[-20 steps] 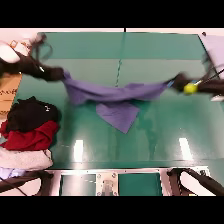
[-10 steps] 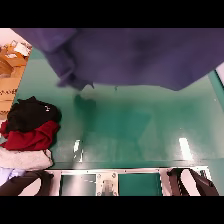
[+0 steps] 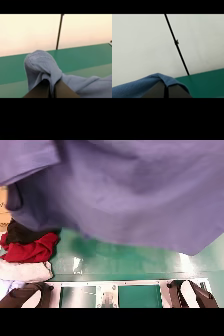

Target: Fold the shirts.

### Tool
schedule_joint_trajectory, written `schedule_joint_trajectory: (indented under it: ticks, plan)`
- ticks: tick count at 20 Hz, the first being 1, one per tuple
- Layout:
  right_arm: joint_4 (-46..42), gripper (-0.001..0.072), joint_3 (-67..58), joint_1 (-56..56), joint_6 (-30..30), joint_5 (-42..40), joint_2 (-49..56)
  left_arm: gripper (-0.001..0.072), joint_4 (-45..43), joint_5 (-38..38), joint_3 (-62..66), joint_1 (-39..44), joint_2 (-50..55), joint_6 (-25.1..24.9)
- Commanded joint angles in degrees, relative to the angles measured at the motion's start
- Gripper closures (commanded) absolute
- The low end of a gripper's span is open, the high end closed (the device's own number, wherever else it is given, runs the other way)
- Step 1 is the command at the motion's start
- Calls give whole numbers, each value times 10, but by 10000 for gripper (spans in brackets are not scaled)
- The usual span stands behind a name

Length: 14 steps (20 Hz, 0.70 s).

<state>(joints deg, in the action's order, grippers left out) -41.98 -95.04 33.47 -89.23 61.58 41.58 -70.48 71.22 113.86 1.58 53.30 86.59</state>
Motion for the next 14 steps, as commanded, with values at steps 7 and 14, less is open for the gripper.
schedule_joint_trajectory:
  ticks: [7, 14]
  plan:
    - [-1, 695, 308, -106, 176, -172, 226, 678, 227, -70, -78, 2, 389, -129]
    - [-1, 518, 279, -126, 193, -241, 490, 84, 276, -113, -78, 0, 602, -133]
